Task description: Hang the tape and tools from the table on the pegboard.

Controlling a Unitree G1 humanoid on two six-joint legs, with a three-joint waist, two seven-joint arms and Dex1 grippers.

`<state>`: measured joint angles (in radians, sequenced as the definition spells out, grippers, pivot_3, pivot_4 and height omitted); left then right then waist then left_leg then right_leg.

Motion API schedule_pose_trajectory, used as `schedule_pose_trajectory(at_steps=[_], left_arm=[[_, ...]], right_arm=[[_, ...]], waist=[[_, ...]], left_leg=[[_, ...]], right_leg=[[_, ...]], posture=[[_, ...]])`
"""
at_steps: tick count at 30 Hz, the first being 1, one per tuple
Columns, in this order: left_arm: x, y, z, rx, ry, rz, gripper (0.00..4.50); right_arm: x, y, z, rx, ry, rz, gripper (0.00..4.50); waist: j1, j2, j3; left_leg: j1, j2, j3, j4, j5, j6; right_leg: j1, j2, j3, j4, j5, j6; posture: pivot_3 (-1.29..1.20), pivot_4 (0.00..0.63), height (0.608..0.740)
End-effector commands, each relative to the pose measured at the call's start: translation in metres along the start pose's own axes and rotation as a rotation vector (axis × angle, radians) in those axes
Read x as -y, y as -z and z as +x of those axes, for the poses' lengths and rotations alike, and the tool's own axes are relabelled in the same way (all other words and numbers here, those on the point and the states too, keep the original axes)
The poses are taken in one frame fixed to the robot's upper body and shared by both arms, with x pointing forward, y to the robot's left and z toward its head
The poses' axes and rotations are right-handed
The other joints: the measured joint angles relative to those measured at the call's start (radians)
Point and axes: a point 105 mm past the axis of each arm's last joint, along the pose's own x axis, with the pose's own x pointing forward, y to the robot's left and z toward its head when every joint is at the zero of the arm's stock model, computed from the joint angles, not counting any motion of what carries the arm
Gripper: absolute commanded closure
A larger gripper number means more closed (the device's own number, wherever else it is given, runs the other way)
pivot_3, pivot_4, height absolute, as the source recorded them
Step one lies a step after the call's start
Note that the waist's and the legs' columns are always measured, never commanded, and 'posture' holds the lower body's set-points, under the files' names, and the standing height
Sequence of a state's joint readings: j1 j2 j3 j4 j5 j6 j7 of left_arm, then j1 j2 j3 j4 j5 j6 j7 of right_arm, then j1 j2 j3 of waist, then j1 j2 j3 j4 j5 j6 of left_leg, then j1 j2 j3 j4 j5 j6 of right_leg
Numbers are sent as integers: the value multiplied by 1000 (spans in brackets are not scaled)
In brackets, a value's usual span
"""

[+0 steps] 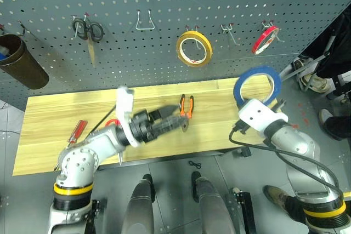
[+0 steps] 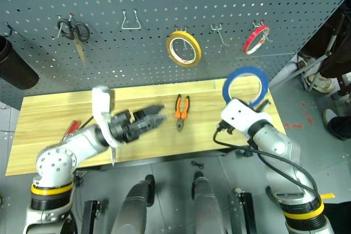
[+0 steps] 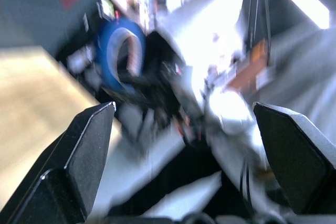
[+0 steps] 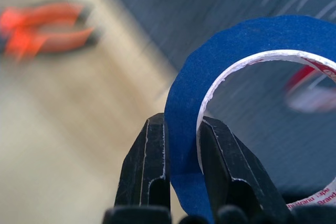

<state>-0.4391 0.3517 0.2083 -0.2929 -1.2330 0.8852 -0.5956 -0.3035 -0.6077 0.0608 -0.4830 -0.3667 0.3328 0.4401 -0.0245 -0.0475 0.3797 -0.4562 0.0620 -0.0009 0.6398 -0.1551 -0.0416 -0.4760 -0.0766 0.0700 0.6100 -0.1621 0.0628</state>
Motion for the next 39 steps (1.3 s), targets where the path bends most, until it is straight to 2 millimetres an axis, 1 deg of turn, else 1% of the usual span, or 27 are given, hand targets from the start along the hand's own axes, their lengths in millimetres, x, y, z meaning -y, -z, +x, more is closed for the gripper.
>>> schedule_pose_trajectory(at_steps=[1,2,4,7,10,14,16,19,20,23,24,25,26,28,29,30,32,33,34,36,37,39], left_arm=[[0,-19,4,98,10,-18,0],[-1,-22,5,107,9,-16,0],[-1,-25,6,115,9,-12,0],[-2,-26,6,105,-4,12,0],[1,-26,3,109,-4,12,0],[2,-26,2,110,-13,10,0],[3,-26,2,113,-16,9,0],[4,-26,2,112,-16,8,0],[3,-25,1,110,-20,7,0],[-1,-20,-6,70,-53,24,0],[-5,-15,-12,32,-81,45,0],[-9,-10,-20,-13,-111,67,0],[-12,-6,-26,-47,-133,81,0],[-16,3,-45,-142,-183,120,0],[-17,7,-54,-177,-204,127,0],[-17,9,-62,-204,-221,133,0],[-19,14,-81,-257,-267,144,0],[-20,16,-92,-281,-295,146,0],[-19,18,-101,-301,-317,148,0],[-19,19,-113,-317,-357,150,0],[-19,18,-118,-317,-372,149,0],[-18,16,-133,-307,-425,142,0]], right_arm=[[17,-13,16,75,76,-18,4033],[21,-12,23,78,85,-7,4033],[25,-12,31,86,92,3,4033],[29,2,47,61,96,41,4033],[29,8,59,64,71,73,4033],[27,18,69,50,46,138,4033],[29,19,73,55,47,154,2996],[29,21,75,54,43,166,2012],[25,23,73,48,32,173,1641],[9,30,59,18,-13,199,629],[-2,33,51,-1,-50,215,272],[-16,36,43,-29,-108,248,20],[-29,38,36,-59,-162,287,20],[-62,38,26,-171,-318,489,20],[-74,34,24,-216,-381,590,20],[-82,28,23,-249,-429,660,20],[-92,18,29,-308,-483,783,20],[-96,15,35,-349,-494,840,20],[-100,14,41,-382,-503,874,20],[-107,14,53,-451,-497,927,20],[-108,14,56,-472,-492,942,20],[-113,17,70,-525,-457,965,20]], waist=[[-2,-1,-7],[-2,-2,-10],[-3,-5,-13],[5,-6,-15],[11,-6,-15],[11,-7,-16],[11,-7,-16],[12,-7,-16],[12,-7,-16],[13,-7,-16],[14,-7,-16],[16,-7,-16],[16,-7,-16],[13,-6,-16],[6,-6,-16],[1,-6,-16],[-1,-6,-16],[-4,-6,-16],[-7,-5,-16],[-6,-5,-16],[0,-4,-15],[17,-4,-15]], left_leg=[[0,-1,0,0,0,0],[0,-1,-1,0,0,0],[-1,-2,-2,0,0,0],[-2,-2,-3,0,0,0],[-3,-3,-3,0,0,0],[-2,-3,-3,0,0,0],[-2,-3,-4,0,0,0],[-2,-3,-4,0,0,0],[-2,-3,-4,0,0,0],[-2,-3,-4,0,0,0],[-2,-3,-5,0,0,0],[-2,-3,-5,0,0,0],[-2,-3,-5,0,0,0],[-2,-3,-5,0,0,1],[-2,-3,-5,0,0,1],[-1,-1,-5,0,0,0],[0,1,-5,0,0,1],[1,3,-5,0,1,0],[1,5,-5,0,2,0],[2,8,-5,0,2,1],[3,9,-5,0,2,1],[2,10,-5,-2,2,1]], right_leg=[[1,0,0,0,0,1],[1,0,0,-1,2,4],[2,0,0,-1,2,4],[2,0,0,-1,3,4],[2,-1,0,-2,3,4],[2,0,0,-1,3,4],[2,0,0,-1,3,4],[2,0,0,-1,3,4],[2,0,0,-1,3,4],[2,0,0,0,3,4],[2,0,0,1,3,3],[2,0,0,1,3,3],[2,0,0,0,3,3],[2,0,0,1,3,3],[2,0,0,1,3,3],[2,1,0,1,3,3],[2,2,0,2,3,-2],[1,5,0,2,2,-8],[1,6,0,2,3,-10],[0,9,0,3,3,-12],[0,10,0,3,3,-13],[-1,11,0,3,1,-15]], posture=[[-3,294,740],[7,284,740],[7,284,740],[43,282,740],[43,282,740],[68,290,740],[70,298,740],[70,302,740],[70,302,740],[73,319,740],[73,319,740],[76,328,740],[76,328,740],[70,334,740],[66,341,740],[65,350,740],[71,355,740],[78,359,740],[87,364,740],[97,369,740],[118,381,740],[130,388,740]])
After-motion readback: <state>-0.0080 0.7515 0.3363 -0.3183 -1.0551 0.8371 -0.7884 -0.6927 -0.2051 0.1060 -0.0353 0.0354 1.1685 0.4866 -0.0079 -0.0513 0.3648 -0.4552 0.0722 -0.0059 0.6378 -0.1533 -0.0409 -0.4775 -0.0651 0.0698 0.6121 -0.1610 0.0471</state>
